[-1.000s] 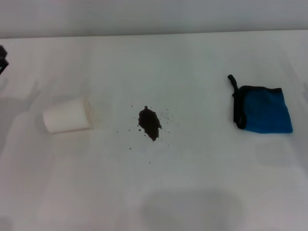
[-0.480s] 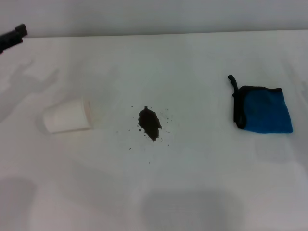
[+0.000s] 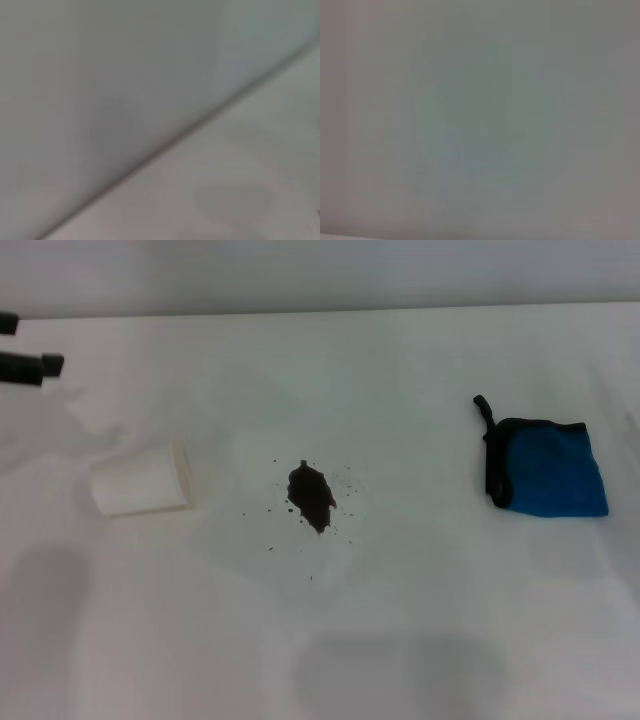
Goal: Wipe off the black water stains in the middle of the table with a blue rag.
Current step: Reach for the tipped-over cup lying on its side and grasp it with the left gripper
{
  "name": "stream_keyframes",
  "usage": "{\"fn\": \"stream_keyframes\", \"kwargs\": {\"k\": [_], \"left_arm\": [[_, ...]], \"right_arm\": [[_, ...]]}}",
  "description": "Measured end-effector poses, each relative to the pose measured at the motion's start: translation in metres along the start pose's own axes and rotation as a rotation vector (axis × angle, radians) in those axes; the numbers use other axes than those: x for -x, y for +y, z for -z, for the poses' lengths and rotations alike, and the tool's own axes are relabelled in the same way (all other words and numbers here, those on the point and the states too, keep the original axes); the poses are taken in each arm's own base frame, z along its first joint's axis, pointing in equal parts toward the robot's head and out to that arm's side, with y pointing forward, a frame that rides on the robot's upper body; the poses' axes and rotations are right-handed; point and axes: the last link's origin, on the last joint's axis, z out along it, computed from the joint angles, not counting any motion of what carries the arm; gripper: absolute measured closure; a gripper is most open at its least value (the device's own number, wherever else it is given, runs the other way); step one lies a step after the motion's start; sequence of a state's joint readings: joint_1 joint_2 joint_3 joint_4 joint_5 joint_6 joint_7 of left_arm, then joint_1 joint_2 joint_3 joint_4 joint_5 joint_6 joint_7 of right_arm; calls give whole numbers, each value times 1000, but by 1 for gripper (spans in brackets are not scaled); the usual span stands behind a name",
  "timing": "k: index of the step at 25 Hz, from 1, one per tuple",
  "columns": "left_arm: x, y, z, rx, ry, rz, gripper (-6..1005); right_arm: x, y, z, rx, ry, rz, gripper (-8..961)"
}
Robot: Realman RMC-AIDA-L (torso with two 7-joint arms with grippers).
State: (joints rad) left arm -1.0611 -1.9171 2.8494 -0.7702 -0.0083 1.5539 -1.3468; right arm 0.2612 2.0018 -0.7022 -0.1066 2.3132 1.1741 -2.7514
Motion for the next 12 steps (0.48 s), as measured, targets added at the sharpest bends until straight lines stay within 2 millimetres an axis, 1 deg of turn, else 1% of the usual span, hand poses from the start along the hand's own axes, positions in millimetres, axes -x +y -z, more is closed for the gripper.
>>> {"fn": "stream_keyframes", "kwargs": {"k": [5,9,12], "left_arm": [[-11,8,-9,70,-134,-102,106],[-22,19,-19,140,-262,-196,107],[-28,28,-27,179,-317,-261,107]], "right_arm": [[-2,5,0,10,8,-14,190],[-5,9,0,14,14,-25,190],[-6,10,1,12,19,-34,190]]}}
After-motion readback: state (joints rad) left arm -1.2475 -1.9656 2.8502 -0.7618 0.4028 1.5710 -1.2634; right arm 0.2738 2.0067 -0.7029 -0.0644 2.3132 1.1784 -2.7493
